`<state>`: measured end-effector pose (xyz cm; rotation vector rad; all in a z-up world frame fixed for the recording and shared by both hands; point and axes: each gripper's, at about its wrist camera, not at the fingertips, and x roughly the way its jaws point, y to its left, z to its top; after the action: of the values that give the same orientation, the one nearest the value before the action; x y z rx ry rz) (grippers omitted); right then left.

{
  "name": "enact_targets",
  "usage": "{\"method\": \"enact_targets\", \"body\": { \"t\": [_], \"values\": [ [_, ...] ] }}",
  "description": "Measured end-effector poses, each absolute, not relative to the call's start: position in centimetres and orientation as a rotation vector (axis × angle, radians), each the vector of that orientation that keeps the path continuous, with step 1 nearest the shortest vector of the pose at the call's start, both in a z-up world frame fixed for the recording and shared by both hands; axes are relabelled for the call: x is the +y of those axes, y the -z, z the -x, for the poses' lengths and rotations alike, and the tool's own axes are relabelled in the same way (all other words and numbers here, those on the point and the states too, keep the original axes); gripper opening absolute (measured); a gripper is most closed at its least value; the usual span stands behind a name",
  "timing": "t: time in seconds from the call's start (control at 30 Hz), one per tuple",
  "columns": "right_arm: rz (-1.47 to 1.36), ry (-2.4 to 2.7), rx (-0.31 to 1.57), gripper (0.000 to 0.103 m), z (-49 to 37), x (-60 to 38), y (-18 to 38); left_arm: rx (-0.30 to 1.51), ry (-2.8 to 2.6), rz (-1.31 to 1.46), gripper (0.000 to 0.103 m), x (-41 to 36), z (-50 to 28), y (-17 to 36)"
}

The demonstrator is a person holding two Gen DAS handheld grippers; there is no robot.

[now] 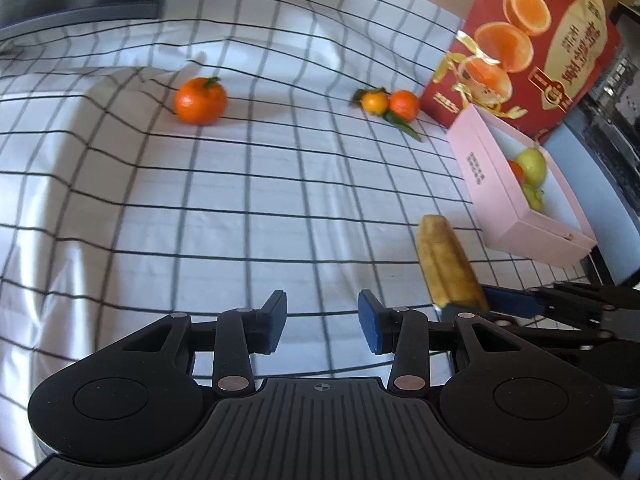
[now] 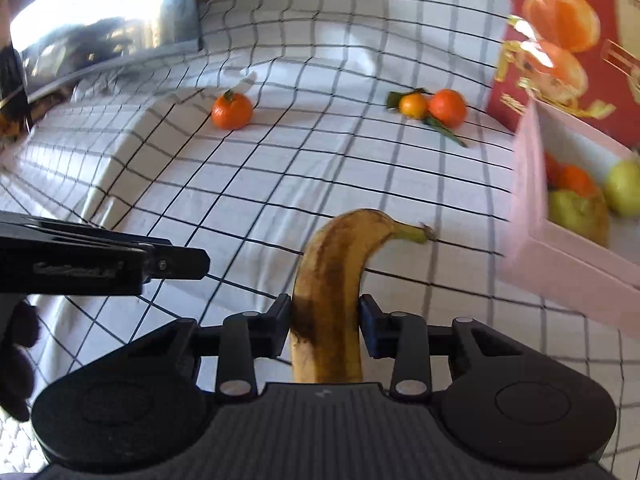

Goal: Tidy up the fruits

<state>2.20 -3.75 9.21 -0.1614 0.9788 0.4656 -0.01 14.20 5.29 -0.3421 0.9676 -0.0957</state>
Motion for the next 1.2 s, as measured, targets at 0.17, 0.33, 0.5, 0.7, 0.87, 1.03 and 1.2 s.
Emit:
{"method": "enact_targets", "body": {
  "t": [0.17, 0.33, 0.5, 0.7, 0.87, 1.03, 1.2],
  "values": [
    [0.048, -0.409, 1.009, 0.036, -1.5, -7.6, -10.0, 0.986, 0.155, 0.320, 0.044, 12.3, -0.9, -4.9],
    [0.012, -0.367, 1.024, 0.036, -0.4, -10.8, -9.8, 0.985, 0.224, 0.286, 0.044, 10.9, -1.8, -4.8],
    [0.071, -0.363, 0.996, 0.036, 0.6, -10.5, -9.6, 0.859, 0.128, 0.195, 0.044, 13.1, -4.0, -6.0],
    [0.164, -0.349, 0.967, 0.041, 1.6, -8.8, -8.8, 0.723, -0.140, 0.119, 0.044, 18.6, -8.0, -6.8],
    [0.170, -0.351, 0.987, 0.059, 2.4, -9.3, -8.2, 0.720, -0.172, 0.090, 0.044, 20.3, -11.1, -6.2],
    [0.198, -0.329, 0.991, 0.067, 3.1, -9.5, -7.3, 0.768, -0.158, 0.020, 0.044, 19.6, -13.4, -5.3],
    [0.202, -0.316, 0.977, 0.080, 3.3, -9.5, -6.9, 0.784, -0.187, -0.044, 0.051, 19.3, -14.4, -4.6]
  ]
}}
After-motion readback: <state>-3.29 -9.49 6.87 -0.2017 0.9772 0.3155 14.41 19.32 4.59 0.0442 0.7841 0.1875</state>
